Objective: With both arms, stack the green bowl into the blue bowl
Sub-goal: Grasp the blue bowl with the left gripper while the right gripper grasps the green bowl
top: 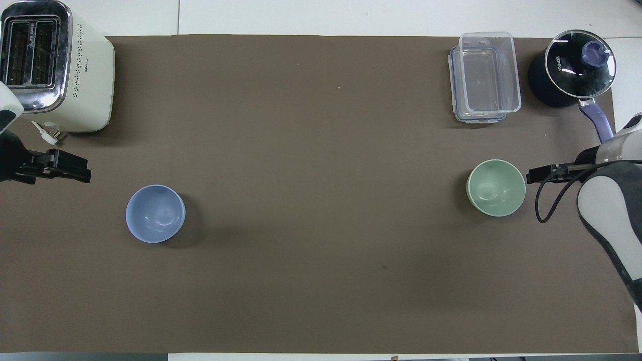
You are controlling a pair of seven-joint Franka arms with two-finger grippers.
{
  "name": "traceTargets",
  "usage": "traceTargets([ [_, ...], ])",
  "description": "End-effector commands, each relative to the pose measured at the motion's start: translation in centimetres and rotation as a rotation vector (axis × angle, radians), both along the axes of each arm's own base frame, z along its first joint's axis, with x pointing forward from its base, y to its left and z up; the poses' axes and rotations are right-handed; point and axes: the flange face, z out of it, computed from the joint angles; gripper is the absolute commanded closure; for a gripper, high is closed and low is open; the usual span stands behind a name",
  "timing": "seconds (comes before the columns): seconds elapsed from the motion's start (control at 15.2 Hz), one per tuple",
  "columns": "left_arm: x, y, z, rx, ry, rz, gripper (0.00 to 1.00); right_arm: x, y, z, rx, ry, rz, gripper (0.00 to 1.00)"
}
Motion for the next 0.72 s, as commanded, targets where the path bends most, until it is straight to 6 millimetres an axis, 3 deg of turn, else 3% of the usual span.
traceTargets([
  [0.0,-2.1,0.6,-4.6,0.005,-0.009,-0.036,0.00,-0.9,0.3,-1.3,0.006,-0.037,0.022,0.12],
  [0.07,-2.1,0.7,-6.0,0.004,-0.005,-0.057,0.00,-1.1,0.6,-1.6,0.006,-0.034,0.026,0.19],
  [0.2,-2.1,0.9,-9.9,-0.002,-0.005,-0.096,0.00,-1.5,0.7,-2.2,-0.002,-0.064,0.030,0.20],
  [0.46,-1.6,2.2,-15.2,-0.008,-0.021,-0.115,0.00,-2.0,0.6,-4.3,-0.003,-0.046,0.040,0.23],
  [0.52,-1.9,2.5,-16.5,-0.010,-0.031,-0.127,0.00,-2.0,0.7,-4.3,-0.001,-0.037,0.048,0.28],
  [0.59,-2.3,3.0,-17.4,-0.010,-0.043,-0.125,0.00,-1.9,0.7,-4.2,-0.001,-0.037,0.050,0.40],
  [0.66,-2.4,3.3,-17.8,-0.010,-0.049,-0.125,0.00,-1.9,0.7,-4.2,-0.001,-0.037,0.052,0.60],
])
